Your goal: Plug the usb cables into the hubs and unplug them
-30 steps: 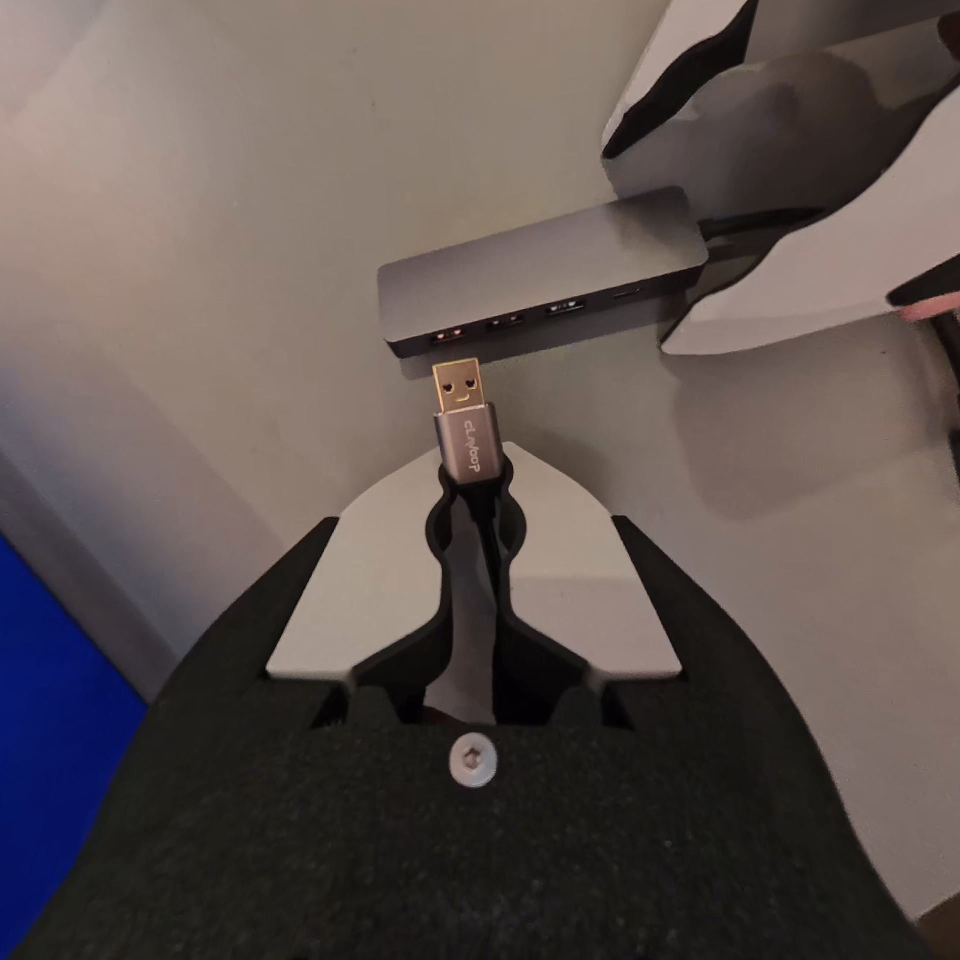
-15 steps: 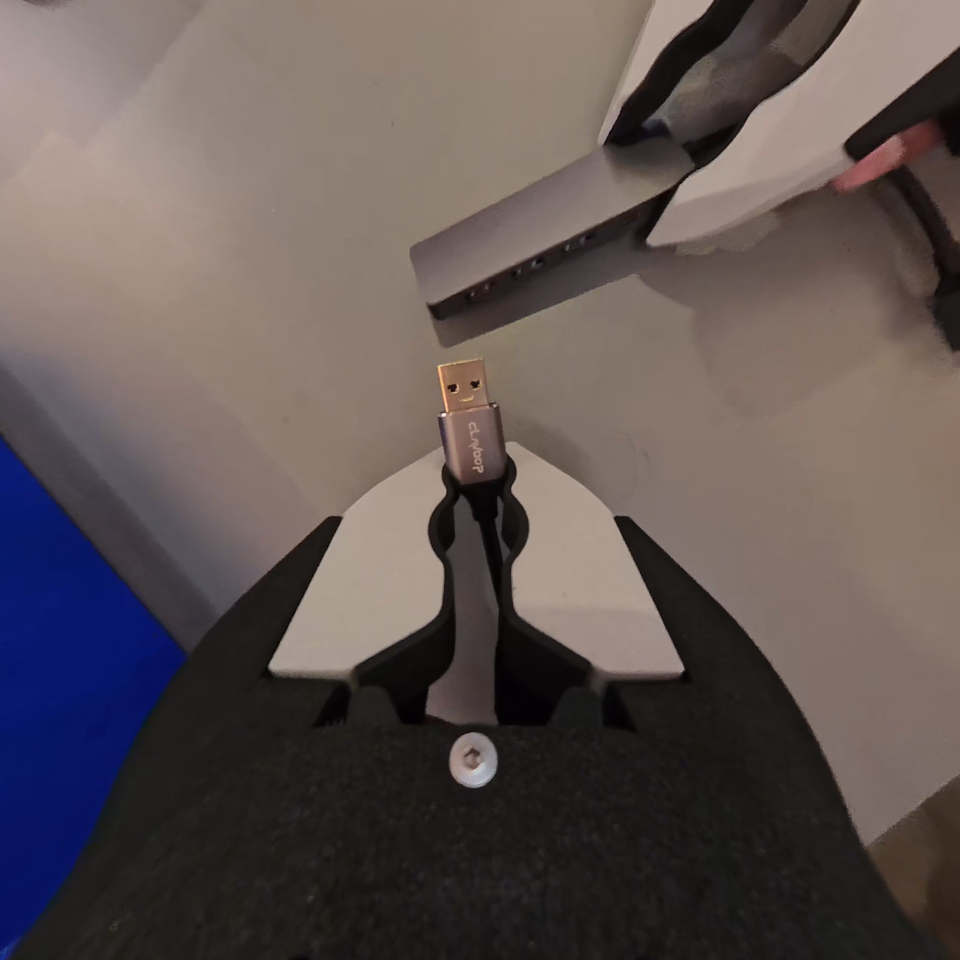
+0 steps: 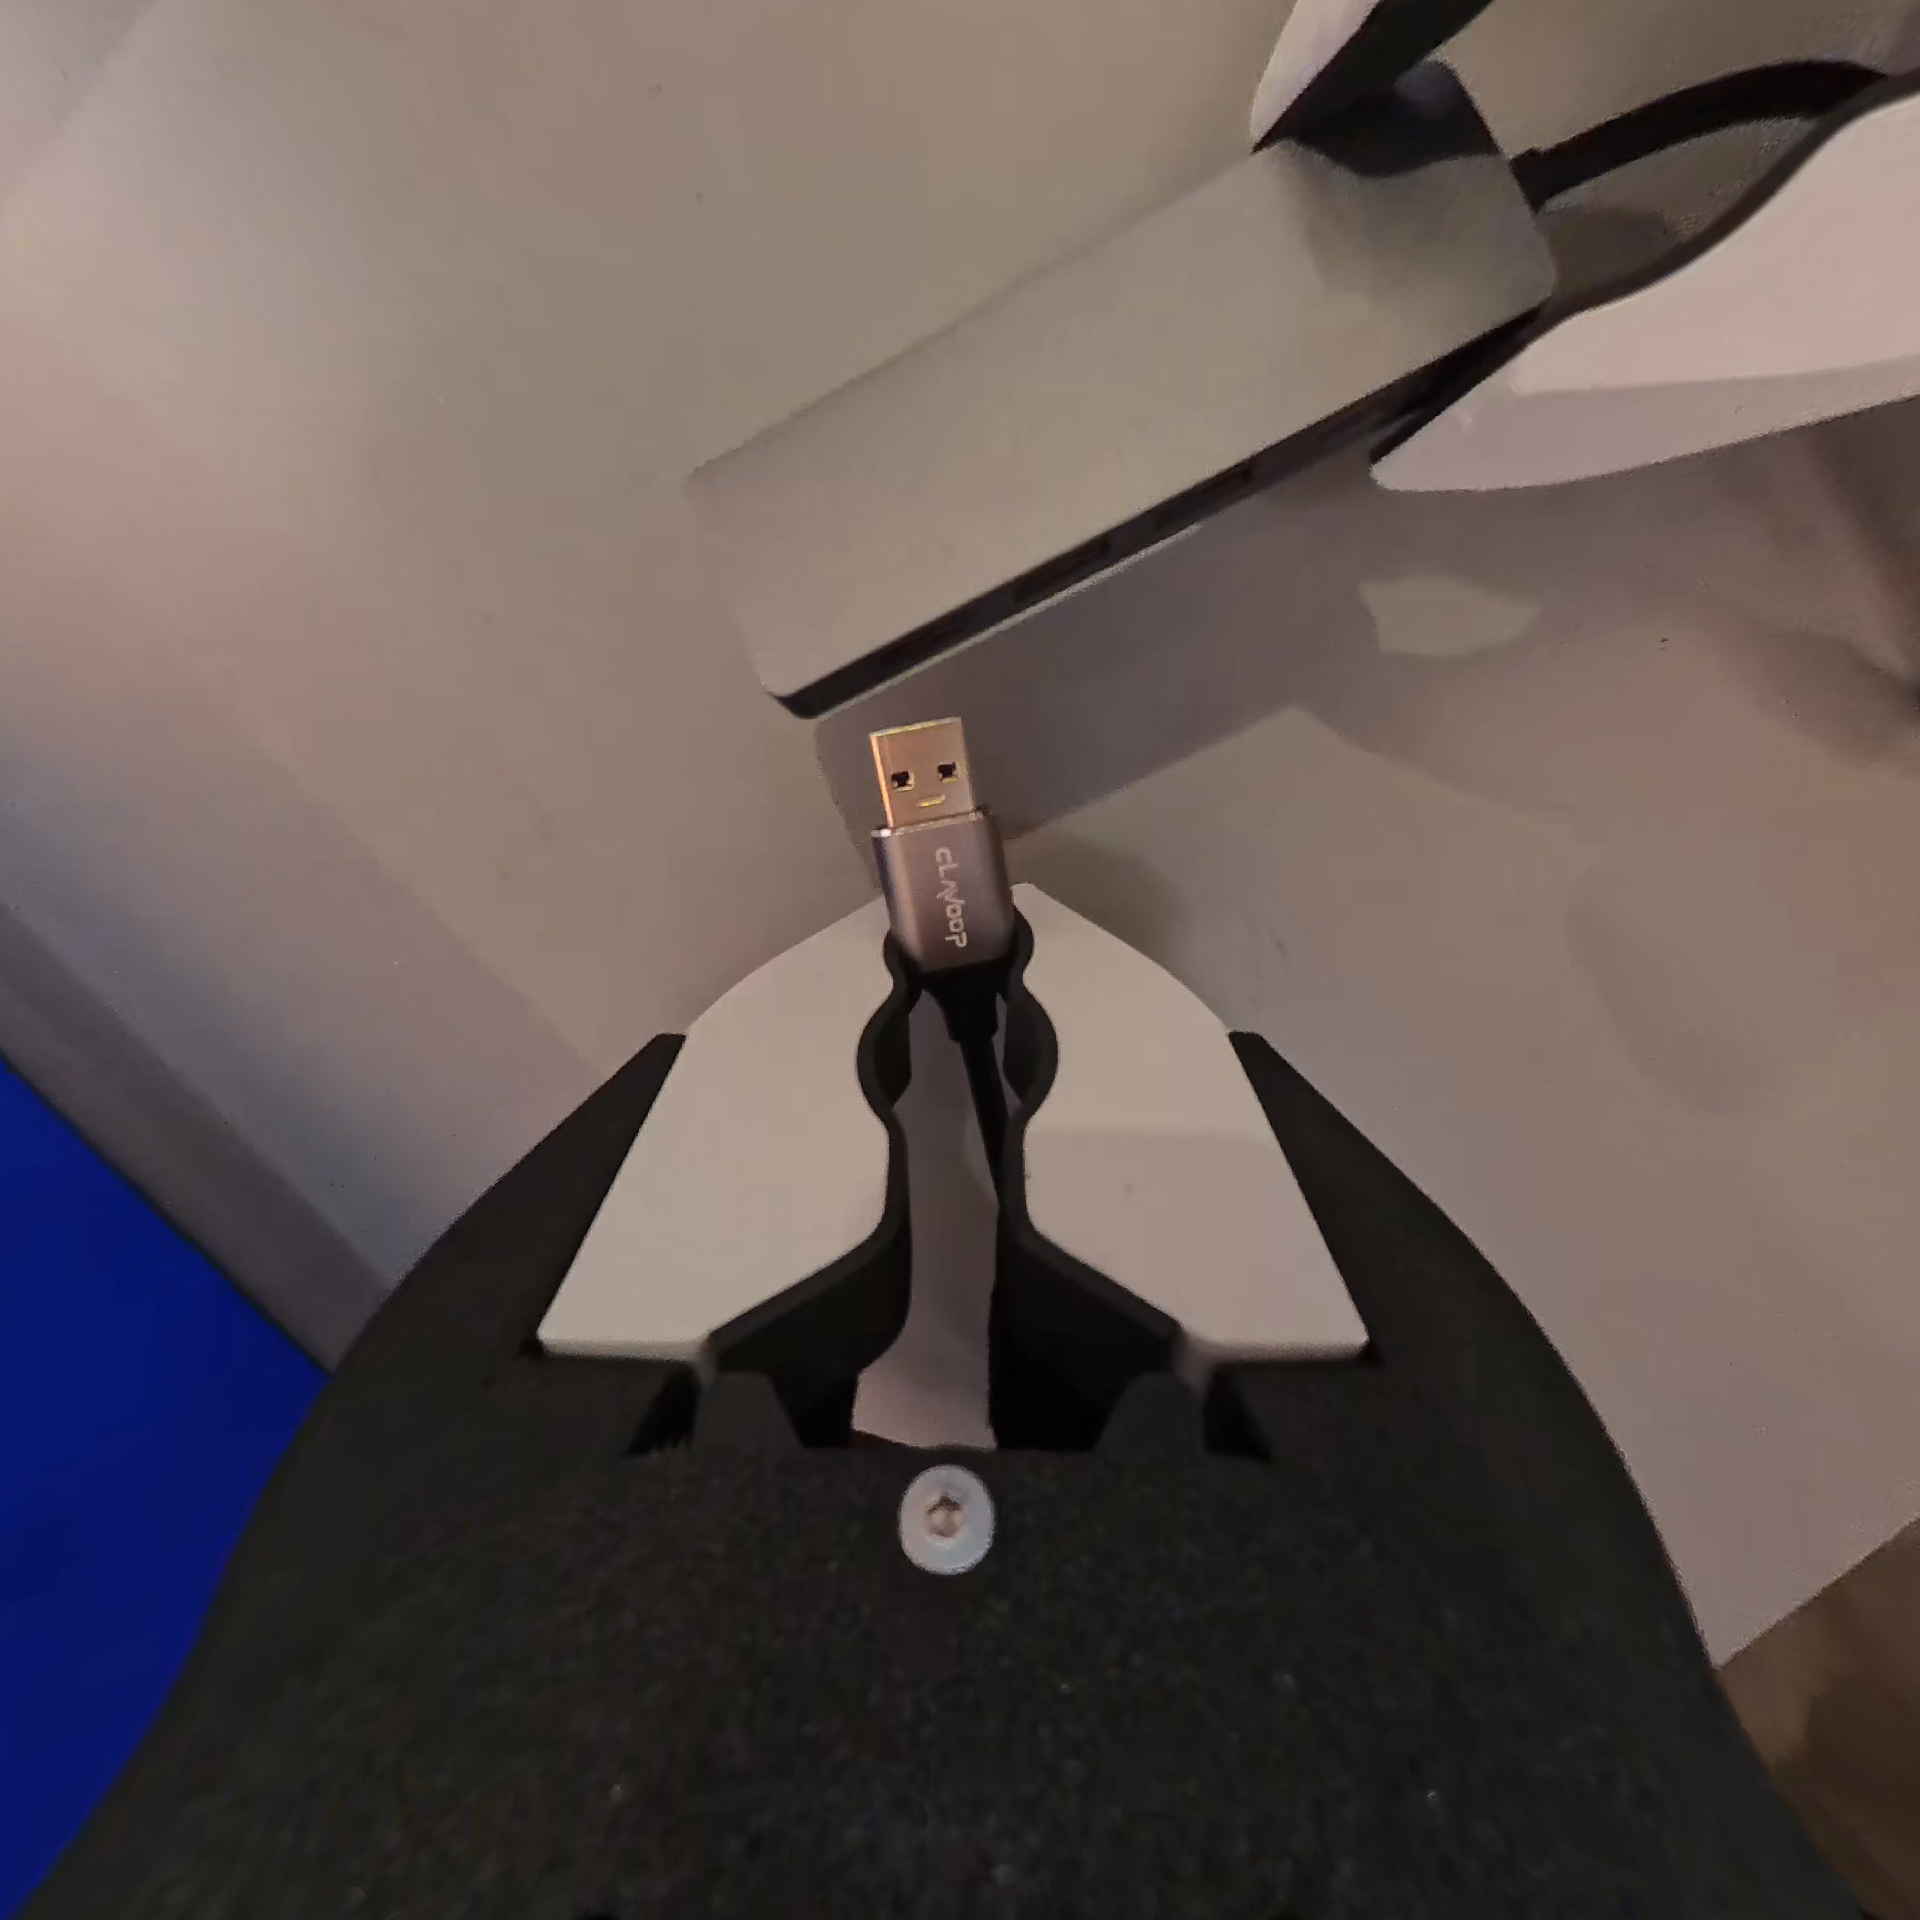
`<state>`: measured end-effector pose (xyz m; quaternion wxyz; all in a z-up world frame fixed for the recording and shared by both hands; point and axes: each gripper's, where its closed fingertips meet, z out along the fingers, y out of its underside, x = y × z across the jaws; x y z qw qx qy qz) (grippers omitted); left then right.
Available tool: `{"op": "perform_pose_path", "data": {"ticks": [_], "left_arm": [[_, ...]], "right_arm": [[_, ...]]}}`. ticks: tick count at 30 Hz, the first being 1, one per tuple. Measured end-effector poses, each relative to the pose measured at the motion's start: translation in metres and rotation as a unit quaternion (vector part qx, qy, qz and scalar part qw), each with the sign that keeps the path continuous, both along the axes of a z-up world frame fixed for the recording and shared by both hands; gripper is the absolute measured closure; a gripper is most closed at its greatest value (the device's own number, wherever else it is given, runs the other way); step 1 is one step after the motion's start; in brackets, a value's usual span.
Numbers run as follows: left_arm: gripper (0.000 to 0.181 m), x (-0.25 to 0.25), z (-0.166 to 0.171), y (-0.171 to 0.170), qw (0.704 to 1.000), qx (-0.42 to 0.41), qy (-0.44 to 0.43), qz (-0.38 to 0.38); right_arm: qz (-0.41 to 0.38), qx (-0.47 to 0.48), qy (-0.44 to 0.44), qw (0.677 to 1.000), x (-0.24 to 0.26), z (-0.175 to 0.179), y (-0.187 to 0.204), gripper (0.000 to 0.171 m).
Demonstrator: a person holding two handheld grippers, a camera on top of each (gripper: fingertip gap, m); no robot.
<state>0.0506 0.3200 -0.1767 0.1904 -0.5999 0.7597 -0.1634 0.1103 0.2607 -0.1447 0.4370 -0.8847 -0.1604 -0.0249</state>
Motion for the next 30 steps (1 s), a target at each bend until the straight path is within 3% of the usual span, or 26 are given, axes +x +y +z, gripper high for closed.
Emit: {"op": "perform_pose_path", "data": {"ticks": [19,24,30], "left_arm": [[0.169,0.005,-0.005,-0.006,1.0,-0.02,0.021,0.01],[0.169,0.005,-0.005,-0.007,0.999,-0.043,0.022,0.016],[0.169,0.007,-0.007,-0.008,0.998,-0.055,0.02,0.026]], "right_arm": [[0.0,0.021,-0.047,0.999,-0.006,0.006,0.002,0.136],[0.006,0.038,-0.128,0.991,-0.008,0.01,0.002,0.136],[0.001,0.041,-0.157,0.987,-0.009,0.011,0.004,0.136]]}}
